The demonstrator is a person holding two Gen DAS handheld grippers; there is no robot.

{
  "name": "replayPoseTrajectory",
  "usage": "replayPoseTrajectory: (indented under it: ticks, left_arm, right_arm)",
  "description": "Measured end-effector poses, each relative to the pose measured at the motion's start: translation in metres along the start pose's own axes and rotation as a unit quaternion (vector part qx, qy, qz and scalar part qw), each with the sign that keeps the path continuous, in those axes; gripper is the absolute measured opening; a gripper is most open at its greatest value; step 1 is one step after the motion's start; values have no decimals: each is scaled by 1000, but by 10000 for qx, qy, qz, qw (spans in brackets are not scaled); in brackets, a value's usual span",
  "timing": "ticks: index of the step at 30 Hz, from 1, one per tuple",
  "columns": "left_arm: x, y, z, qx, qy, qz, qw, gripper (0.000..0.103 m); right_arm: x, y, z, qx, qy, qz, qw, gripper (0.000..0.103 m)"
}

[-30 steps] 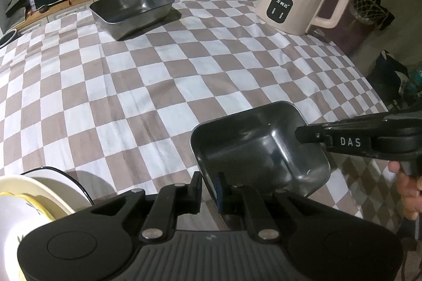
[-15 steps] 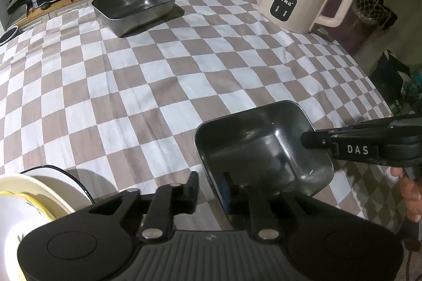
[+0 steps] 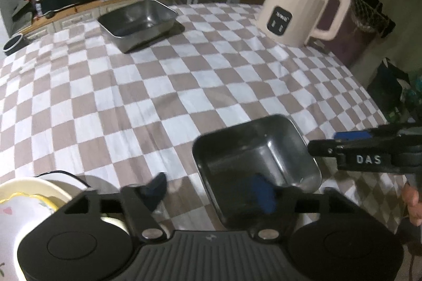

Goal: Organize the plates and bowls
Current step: 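Open both tools to release the steel tray, then move both tools to a second rectangular steel tray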

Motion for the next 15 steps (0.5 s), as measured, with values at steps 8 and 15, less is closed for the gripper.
replayPoseTrajectory:
  ticks: [8, 15]
  left_arm:
    - [18, 6, -24, -393, 88, -274, 9988, 102]
    - [42, 15, -48, -876, 242, -452, 9948, 103]
  right_arm:
    - [-4, 1, -18, -380, -241, 67, 9990, 94]
    - [3, 11, -32, -934, -138, 100, 9955, 103]
Point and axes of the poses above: each gripper's, at about its wrist camera, not at the fingertips, and z roughly the way its jaws point, x to its left, y to its top, the point moved 3 cm from there along z, roughly the way its jaws point, and after that the axes turned 9 degrees about -z, right-handed, at the moved point
